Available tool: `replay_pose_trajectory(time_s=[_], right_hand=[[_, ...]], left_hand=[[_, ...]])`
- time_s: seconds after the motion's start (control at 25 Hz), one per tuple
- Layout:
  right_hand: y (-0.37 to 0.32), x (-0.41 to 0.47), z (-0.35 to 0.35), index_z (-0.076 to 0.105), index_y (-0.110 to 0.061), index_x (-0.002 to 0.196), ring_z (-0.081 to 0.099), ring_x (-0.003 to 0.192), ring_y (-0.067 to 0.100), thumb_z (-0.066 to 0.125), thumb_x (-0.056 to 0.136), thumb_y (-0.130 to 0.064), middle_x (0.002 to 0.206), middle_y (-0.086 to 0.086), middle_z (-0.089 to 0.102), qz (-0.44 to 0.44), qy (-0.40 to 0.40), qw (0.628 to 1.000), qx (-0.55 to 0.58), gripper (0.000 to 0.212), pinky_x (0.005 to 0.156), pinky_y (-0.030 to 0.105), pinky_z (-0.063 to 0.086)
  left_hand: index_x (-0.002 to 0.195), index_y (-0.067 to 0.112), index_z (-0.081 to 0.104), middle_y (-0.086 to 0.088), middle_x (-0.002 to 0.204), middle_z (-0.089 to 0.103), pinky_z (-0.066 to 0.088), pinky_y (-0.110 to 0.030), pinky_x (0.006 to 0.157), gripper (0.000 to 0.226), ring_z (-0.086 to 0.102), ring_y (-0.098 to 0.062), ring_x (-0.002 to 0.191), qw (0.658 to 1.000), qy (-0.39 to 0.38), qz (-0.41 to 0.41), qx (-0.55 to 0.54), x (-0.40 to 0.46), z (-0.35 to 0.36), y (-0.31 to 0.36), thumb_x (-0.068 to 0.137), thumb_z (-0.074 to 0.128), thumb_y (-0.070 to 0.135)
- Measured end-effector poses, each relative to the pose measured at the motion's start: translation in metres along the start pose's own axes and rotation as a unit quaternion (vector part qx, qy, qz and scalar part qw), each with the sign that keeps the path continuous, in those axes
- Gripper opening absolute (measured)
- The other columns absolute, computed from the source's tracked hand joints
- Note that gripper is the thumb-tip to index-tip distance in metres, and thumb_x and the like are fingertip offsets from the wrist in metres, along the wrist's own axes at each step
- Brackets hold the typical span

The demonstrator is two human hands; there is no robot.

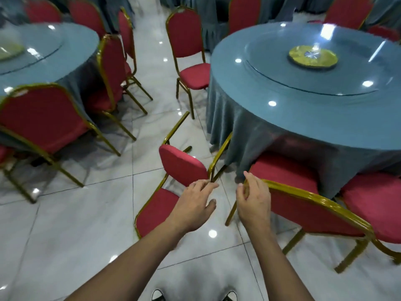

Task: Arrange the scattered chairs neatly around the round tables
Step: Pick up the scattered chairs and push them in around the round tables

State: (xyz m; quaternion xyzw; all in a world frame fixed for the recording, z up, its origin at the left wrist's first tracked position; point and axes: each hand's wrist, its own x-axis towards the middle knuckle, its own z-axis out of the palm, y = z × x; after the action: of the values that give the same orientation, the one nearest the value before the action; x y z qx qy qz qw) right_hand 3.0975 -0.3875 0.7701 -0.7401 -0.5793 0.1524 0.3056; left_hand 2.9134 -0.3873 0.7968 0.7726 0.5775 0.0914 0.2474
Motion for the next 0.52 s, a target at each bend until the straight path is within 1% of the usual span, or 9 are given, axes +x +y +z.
replay_pose_trajectory(time_s=[0.08, 0.2, 0.28, 0.32, 0.36, 0.44, 0.52], right_hand=[[-0.038, -0.012, 0.031, 0.053, -0.020, 0.141, 0.048, 0.128, 0.018, 0.053, 0.099, -0.030, 0.138, 0.001, 0.058, -0.004, -0.012, 1.000, 0.022, 0.043, 0.109, 0.039, 0.039], [-0.092, -0.031, 0.075, 0.055, -0.020, 0.139, 0.051, 0.120, 0.016, 0.054, 0.099, -0.028, 0.132, 0.002, 0.060, -0.012, -0.014, 0.998, 0.052, 0.041, 0.099, 0.029, 0.036], [-0.120, -0.046, 0.101, 0.055, -0.020, 0.137, 0.050, 0.110, 0.011, 0.052, 0.099, -0.028, 0.125, 0.002, 0.061, -0.019, -0.011, 0.998, 0.062, 0.039, 0.094, 0.026, 0.035], [-0.133, -0.055, 0.114, 0.055, -0.021, 0.136, 0.048, 0.108, 0.009, 0.052, 0.099, -0.028, 0.123, 0.001, 0.061, -0.016, -0.010, 0.998, 0.064, 0.038, 0.093, 0.026, 0.035], [-0.143, -0.061, 0.126, 0.055, -0.021, 0.137, 0.048, 0.110, 0.009, 0.052, 0.100, -0.028, 0.124, 0.000, 0.061, -0.013, -0.013, 0.998, 0.066, 0.038, 0.094, 0.027, 0.037], [-0.160, -0.069, 0.148, 0.055, -0.020, 0.138, 0.051, 0.119, 0.014, 0.053, 0.099, -0.027, 0.130, -0.001, 0.060, -0.004, -0.034, 0.997, 0.065, 0.039, 0.103, 0.033, 0.042], [-0.170, -0.067, 0.168, 0.056, -0.020, 0.138, 0.051, 0.124, 0.017, 0.053, 0.099, -0.025, 0.133, -0.001, 0.060, 0.008, -0.046, 0.997, 0.065, 0.040, 0.108, 0.039, 0.042]], left_hand=[[0.144, 0.038, 0.041, 0.010, 0.151, 0.040, 0.029, -0.037, 0.116, 0.042, 0.035, -0.014, 0.140, 1.000, 0.024, -0.015, 0.002, -0.022, -0.028, -0.036, 0.102, 0.044, 0.041], [0.140, 0.034, 0.047, 0.009, 0.145, 0.046, 0.031, -0.038, 0.115, 0.039, 0.040, -0.015, 0.136, 0.998, 0.059, -0.028, 0.007, -0.049, -0.070, -0.095, 0.101, 0.044, 0.037], [0.139, 0.032, 0.048, 0.009, 0.142, 0.048, 0.033, -0.037, 0.113, 0.038, 0.042, -0.015, 0.132, 0.997, 0.062, -0.036, 0.006, -0.066, -0.089, -0.131, 0.101, 0.045, 0.036], [0.139, 0.032, 0.049, 0.009, 0.142, 0.048, 0.034, -0.037, 0.112, 0.038, 0.043, -0.015, 0.131, 0.998, 0.058, -0.038, 0.009, -0.074, -0.097, -0.150, 0.101, 0.045, 0.036], [0.138, 0.031, 0.049, 0.008, 0.141, 0.048, 0.034, -0.038, 0.111, 0.037, 0.043, -0.016, 0.130, 0.998, 0.053, -0.041, 0.012, -0.079, -0.103, -0.167, 0.101, 0.045, 0.036], [0.137, 0.031, 0.049, 0.005, 0.140, 0.048, 0.033, -0.039, 0.111, 0.036, 0.043, -0.018, 0.129, 0.998, 0.039, -0.055, 0.000, -0.084, -0.111, -0.196, 0.102, 0.045, 0.036], [0.137, 0.031, 0.049, 0.004, 0.139, 0.049, 0.033, -0.038, 0.111, 0.036, 0.044, -0.019, 0.129, 0.998, 0.022, -0.061, -0.008, -0.079, -0.115, -0.222, 0.102, 0.046, 0.035]])
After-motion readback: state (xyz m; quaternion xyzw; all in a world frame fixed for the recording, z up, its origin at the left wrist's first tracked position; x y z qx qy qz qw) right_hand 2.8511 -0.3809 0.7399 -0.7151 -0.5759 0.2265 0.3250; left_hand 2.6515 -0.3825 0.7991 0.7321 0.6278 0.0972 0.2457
